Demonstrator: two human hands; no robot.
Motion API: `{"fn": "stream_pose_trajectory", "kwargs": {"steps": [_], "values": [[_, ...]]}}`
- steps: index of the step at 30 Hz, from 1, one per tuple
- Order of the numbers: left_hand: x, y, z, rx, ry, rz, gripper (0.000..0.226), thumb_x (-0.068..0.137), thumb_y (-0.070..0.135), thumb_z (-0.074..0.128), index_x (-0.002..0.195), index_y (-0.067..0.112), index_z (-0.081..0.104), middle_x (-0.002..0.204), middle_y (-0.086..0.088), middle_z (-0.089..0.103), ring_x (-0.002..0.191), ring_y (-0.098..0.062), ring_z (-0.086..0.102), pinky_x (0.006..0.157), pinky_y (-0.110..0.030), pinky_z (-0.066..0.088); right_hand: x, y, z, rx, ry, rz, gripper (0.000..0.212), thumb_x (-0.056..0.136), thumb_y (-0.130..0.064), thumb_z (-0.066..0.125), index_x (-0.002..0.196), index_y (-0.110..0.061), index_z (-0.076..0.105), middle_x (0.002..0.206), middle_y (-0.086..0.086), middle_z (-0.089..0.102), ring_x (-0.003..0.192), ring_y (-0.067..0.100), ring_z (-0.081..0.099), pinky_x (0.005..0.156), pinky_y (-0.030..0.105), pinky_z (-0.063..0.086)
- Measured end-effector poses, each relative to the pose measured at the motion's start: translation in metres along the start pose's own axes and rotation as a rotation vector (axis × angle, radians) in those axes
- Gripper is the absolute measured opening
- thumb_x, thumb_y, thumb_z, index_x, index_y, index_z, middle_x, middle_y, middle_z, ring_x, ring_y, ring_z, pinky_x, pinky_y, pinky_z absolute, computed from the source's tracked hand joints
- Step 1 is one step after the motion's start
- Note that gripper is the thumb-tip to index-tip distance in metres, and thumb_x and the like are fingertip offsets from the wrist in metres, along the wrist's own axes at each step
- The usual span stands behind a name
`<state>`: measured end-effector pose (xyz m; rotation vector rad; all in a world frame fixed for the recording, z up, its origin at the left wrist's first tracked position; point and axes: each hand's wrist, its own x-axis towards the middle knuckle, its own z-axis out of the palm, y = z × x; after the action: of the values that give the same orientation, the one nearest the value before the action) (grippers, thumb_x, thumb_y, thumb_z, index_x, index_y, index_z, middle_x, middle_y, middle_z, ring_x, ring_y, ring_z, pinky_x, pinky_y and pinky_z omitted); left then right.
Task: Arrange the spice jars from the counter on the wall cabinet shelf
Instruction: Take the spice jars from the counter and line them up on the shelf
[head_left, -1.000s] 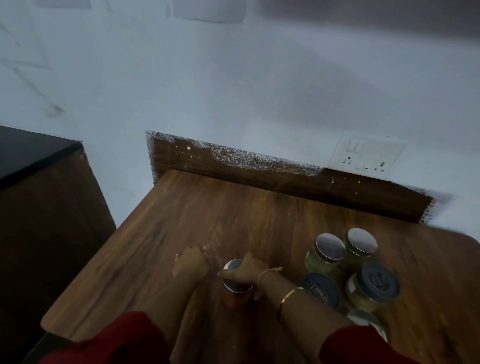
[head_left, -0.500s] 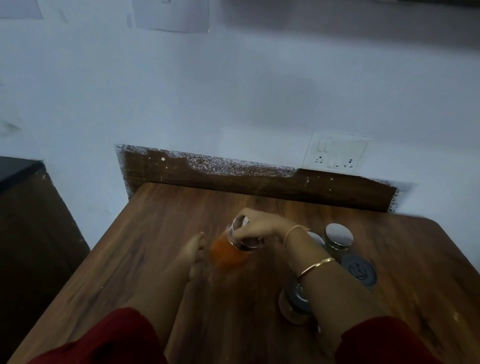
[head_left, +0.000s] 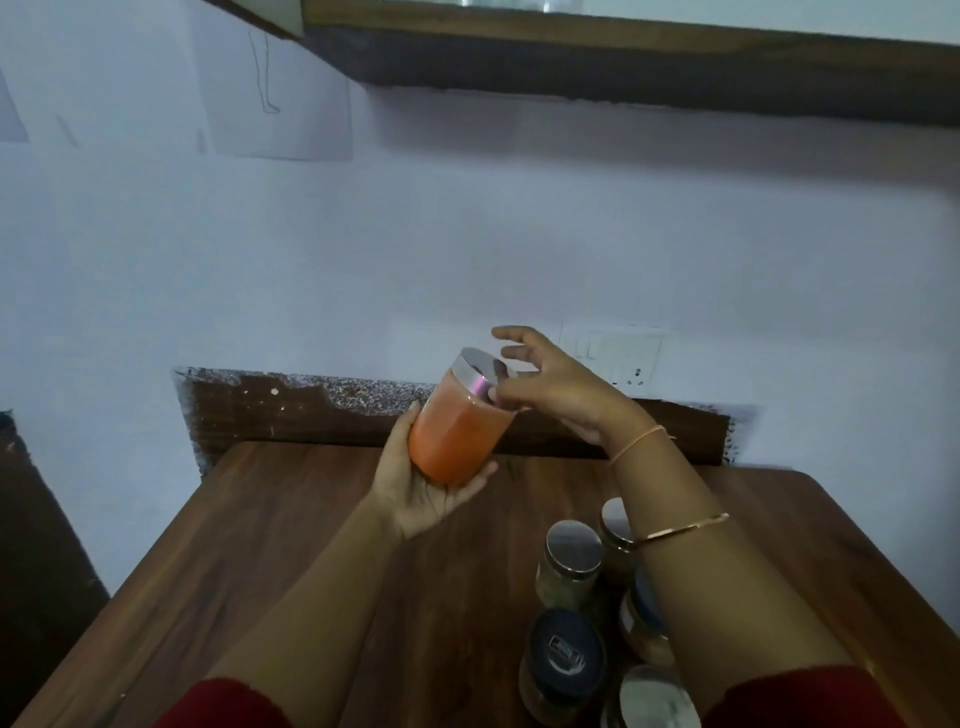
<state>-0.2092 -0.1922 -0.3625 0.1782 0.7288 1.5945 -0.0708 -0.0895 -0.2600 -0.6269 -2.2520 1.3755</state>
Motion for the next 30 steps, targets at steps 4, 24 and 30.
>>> {"fn": "stream_pose_trajectory", "kwargs": {"steps": [4,24,30], "values": [[0.007,-0.005,0.037,0.052,-0.063,0.174,0.071,0.082,0.068,0.045,0.121,0.01,0.055,0.112,-0.023,0.065,0.097,-0.035,0.065,0.074,-0.04,0.057,0.004,-0.003,-0.004,0.232,0.232,-0.092,0.065,0.085,-0.028,0.068,0.141,-0.031,0.035,0.143,0.002,0.039,0.13,0.019,0.043,0.096,0.033,0.047],[-0.016,-0.029,0.161,0.547,0.104,1.158,0.068,0.063,0.04,0.082,0.115,0.046,0.039,0.123,0.001,0.052,0.098,-0.01,0.061,0.068,-0.016,0.054,0.008,-0.047,-0.05,0.713,0.279,-0.181,0.056,0.096,-0.058,0.026,0.111,-0.02,0.064,0.107,0.01,0.07,0.097,0.028,0.067,0.092,0.049,0.053],[-0.023,-0.039,0.171,0.62,0.202,1.369,0.068,0.056,0.053,0.073,0.113,0.057,0.037,0.122,0.015,0.043,0.104,-0.004,0.058,0.073,-0.022,0.057,0.01,-0.053,-0.055,0.841,0.138,-0.237,0.061,0.095,-0.06,0.027,0.119,-0.014,0.06,0.106,0.012,0.066,0.099,0.03,0.063,0.096,0.05,0.047]]}}
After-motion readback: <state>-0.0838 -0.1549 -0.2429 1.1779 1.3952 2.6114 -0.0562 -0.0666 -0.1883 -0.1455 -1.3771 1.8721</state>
